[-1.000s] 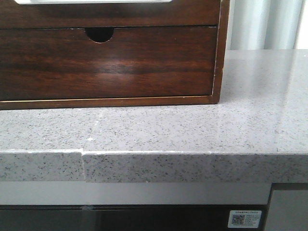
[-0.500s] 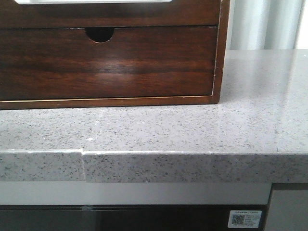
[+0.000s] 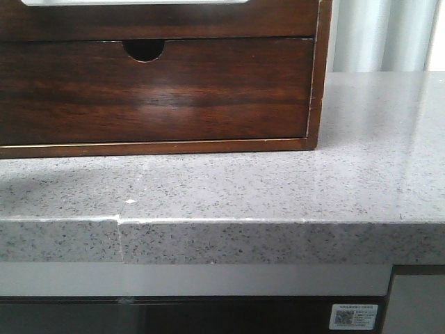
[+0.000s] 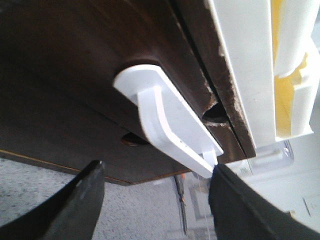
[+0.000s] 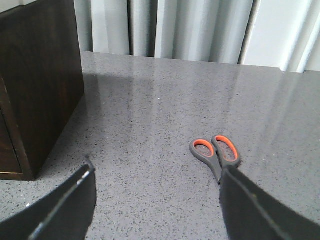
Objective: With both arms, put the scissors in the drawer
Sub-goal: 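Pull the drawer open toward the robot with the left gripper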
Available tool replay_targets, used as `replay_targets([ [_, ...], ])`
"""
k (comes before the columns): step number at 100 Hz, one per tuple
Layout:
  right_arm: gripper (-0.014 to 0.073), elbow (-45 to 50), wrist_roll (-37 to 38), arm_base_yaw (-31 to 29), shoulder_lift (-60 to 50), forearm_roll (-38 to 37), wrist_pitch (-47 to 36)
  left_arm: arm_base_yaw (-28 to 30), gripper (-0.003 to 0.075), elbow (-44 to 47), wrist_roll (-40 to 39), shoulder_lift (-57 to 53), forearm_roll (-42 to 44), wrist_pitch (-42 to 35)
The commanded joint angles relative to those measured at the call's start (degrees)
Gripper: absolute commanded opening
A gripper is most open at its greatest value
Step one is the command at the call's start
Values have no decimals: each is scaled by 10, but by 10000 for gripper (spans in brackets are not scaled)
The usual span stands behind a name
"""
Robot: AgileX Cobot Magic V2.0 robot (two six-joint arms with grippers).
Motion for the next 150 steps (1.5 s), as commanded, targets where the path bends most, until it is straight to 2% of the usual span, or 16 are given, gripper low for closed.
replay_targets([
  [1,470,-19,0,-5,8,-8,-48,-4,426,-39,18,27,-53,52],
  [33,470,-19,0,-5,8,-8,-48,-4,410,-95,38,109,-53,81],
  [77,470,-19,0,-5,8,-8,-48,-4,189,-104,38,127,-53,94],
  [100,470,-19,0,-5,8,-8,-48,-4,113,-104,38,127,-36,108],
  [128,470,-19,0,-5,8,-8,-47,-2,92,-102,53,125,-14,173],
  [150,470,-19,0,-5,8,-8,-47,-2,92,-72,54,74,15,177],
])
